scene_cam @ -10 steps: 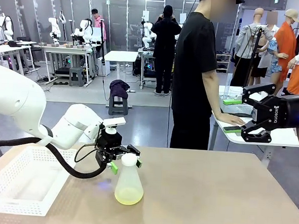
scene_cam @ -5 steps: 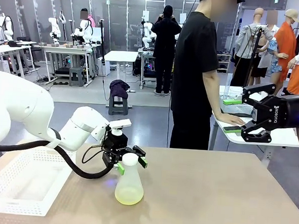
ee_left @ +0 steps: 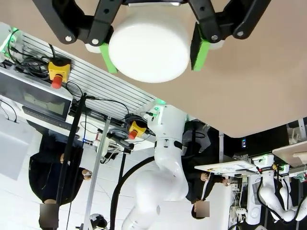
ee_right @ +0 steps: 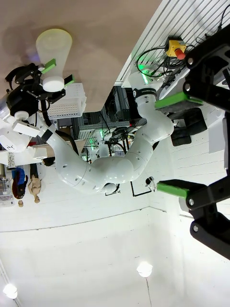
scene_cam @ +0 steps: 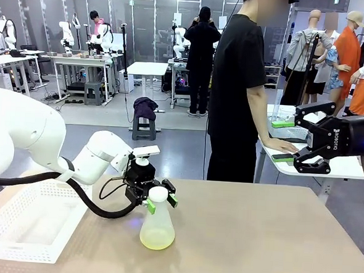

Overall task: Prepare the solutions needed for the experiment.
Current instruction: When the human places the Big flask in the center of the table, pick up the Big flask and place it in the left Organizing basket.

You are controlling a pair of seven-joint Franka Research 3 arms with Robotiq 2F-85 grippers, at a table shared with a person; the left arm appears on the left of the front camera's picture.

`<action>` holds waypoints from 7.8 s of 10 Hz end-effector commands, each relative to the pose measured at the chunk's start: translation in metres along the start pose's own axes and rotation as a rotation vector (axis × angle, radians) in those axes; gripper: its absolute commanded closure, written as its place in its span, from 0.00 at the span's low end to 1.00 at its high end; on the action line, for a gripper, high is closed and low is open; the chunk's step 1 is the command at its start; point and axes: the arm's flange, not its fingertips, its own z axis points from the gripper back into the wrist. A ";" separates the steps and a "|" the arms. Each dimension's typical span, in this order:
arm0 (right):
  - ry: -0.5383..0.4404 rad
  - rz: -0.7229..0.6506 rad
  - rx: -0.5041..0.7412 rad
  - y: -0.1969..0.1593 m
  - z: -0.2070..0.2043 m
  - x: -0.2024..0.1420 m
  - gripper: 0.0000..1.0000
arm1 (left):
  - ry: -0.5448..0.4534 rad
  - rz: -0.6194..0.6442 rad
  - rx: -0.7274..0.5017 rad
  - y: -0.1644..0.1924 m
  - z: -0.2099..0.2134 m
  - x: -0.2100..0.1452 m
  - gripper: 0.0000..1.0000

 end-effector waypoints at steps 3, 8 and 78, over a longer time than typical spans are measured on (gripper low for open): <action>0.001 0.008 0.006 0.002 0.000 -0.001 0.28 | -0.039 0.014 -0.012 0.000 0.008 0.007 0.62; 0.001 0.008 0.006 0.002 0.000 -0.001 0.28 | -0.038 0.023 -0.008 0.003 0.010 0.010 1.00; 0.001 0.008 0.006 0.002 0.000 -0.001 0.28 | -0.061 -0.124 0.682 -0.361 0.250 -0.071 0.00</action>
